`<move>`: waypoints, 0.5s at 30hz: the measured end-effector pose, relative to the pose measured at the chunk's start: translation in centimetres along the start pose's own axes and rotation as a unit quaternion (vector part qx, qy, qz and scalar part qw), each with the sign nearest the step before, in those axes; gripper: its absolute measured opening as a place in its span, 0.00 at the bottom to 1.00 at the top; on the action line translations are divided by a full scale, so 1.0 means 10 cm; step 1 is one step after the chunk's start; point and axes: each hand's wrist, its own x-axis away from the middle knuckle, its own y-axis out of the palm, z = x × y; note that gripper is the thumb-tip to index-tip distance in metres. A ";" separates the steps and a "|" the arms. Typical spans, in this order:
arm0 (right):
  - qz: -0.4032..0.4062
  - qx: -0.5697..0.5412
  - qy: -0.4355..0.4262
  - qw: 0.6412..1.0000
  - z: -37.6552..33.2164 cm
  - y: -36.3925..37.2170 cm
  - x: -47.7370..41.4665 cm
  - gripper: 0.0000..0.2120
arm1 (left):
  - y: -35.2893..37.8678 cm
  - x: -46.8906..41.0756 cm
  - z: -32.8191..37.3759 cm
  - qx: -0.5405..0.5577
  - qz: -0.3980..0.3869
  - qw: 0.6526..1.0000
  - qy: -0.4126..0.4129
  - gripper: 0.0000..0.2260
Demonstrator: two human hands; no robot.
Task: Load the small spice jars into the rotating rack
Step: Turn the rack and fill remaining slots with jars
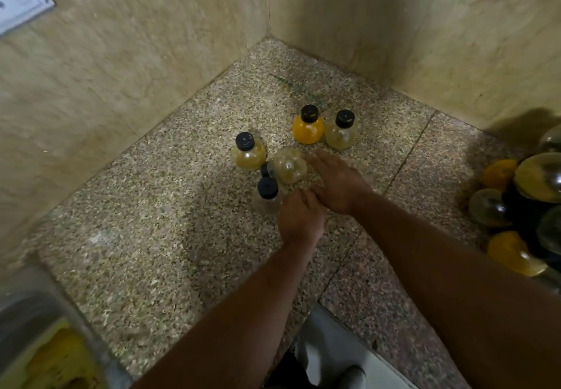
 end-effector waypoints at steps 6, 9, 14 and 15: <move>-0.009 0.035 -0.016 0.999 -0.19 0.09 -0.28 0.34 | -0.09 0.02 -0.07 0.032 0.014 0.999 -0.009 0.18; 0.011 0.050 -0.032 0.998 -0.30 0.08 -0.40 0.35 | -0.12 -0.01 -0.10 0.040 0.024 0.999 -0.011 0.19; 0.036 0.063 -0.052 0.996 -0.42 0.09 -0.48 0.33 | -0.17 -0.04 -0.25 0.038 0.031 0.999 -0.023 0.19; 0.038 0.059 -0.056 0.996 -0.43 0.10 -0.48 0.35 | -0.18 -0.02 -0.28 0.031 0.026 0.999 -0.012 0.18</move>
